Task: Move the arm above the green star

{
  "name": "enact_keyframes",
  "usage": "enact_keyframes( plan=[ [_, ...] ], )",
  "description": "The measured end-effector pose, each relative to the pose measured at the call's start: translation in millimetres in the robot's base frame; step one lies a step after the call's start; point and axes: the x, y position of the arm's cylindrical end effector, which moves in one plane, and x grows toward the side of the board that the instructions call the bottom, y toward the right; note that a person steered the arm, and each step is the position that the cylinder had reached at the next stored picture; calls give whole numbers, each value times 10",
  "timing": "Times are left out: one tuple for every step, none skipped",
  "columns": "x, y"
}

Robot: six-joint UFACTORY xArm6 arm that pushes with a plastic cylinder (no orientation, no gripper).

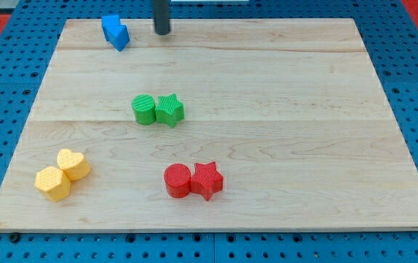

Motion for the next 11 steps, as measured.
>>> enact_keyframes(
  plan=[
    [69,-326],
    [115,-541],
    [286,-430],
    [413,-428],
    [643,-478],
    [838,-505],
    [821,42],
    [590,-28],
    [581,-457],
    [581,-801],
    [600,-810]
  ],
)
